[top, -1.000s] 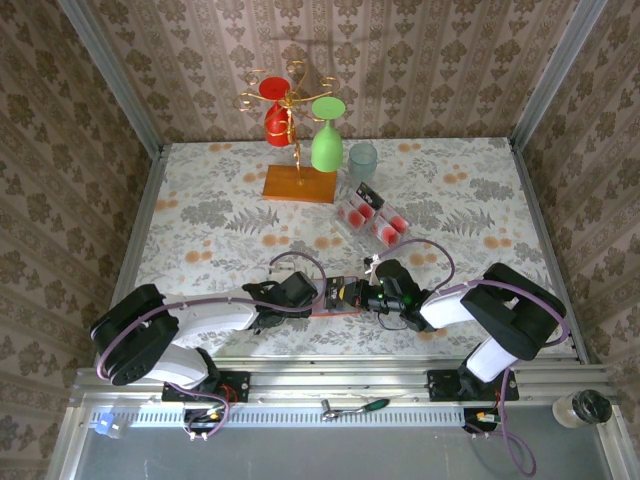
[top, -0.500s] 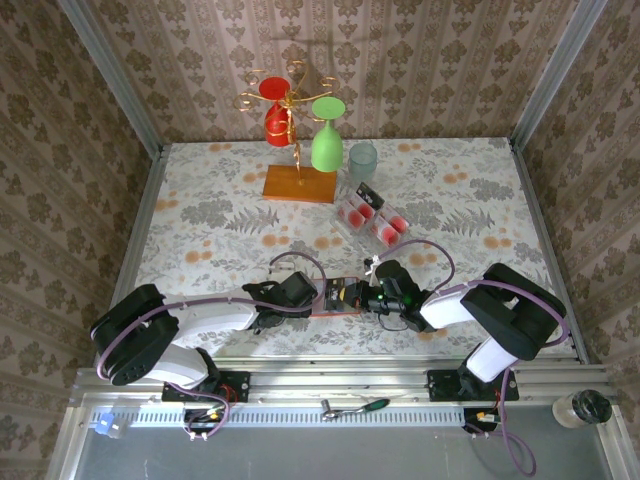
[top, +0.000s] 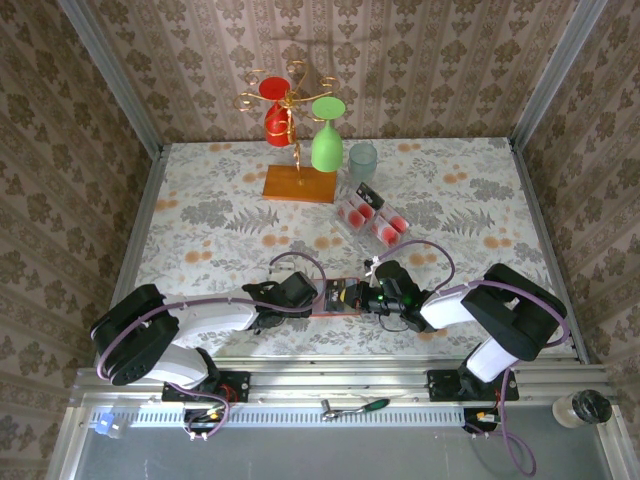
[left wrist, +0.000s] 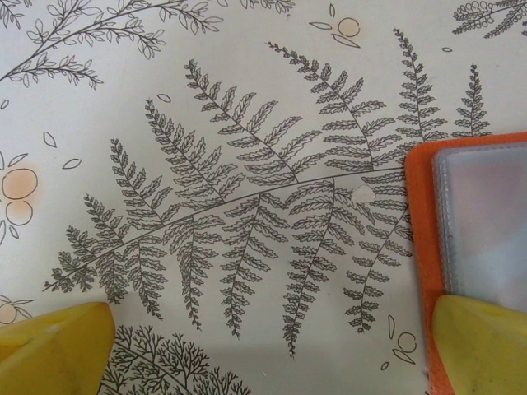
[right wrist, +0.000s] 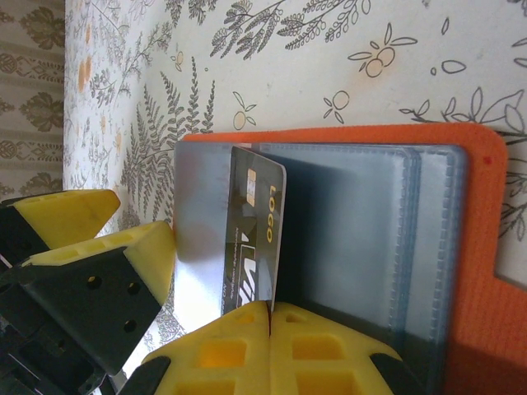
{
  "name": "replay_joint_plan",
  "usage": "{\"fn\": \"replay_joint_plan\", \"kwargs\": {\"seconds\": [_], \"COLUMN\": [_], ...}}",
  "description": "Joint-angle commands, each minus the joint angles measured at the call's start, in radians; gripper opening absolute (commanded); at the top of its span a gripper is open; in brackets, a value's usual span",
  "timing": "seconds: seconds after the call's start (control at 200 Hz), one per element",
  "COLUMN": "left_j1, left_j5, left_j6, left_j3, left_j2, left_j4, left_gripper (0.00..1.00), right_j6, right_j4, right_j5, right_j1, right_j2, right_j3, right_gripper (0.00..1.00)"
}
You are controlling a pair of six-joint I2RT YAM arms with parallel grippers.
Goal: Put the credit cards into the card holder
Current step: Insert the credit card into the card slot.
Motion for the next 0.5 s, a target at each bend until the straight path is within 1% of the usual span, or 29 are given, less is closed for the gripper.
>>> {"fn": "replay_joint_plan", "kwargs": {"seconds": [0.0, 0.495], "left_j1": [-0.009, -0.008], "left_j5": [-0.016, -0.014], "left_j6": [-0.012, -0.011], "left_j3": [-0.014, -0.013], "left_j2": [0.005, 0.013], "left_j4": [-0.01, -0.004], "left_gripper": [1.0, 1.0], "right_j6": [-0.007, -0.013], "right_j4": [-0.084, -0.163], "right_j5": [0.008, -0.027], "right_j1": [0.009, 0.01], "right_j2": [0.005, 0.04], "right_j3": [-0.015, 0.039], "right_gripper": [0.0, 0.0]}}
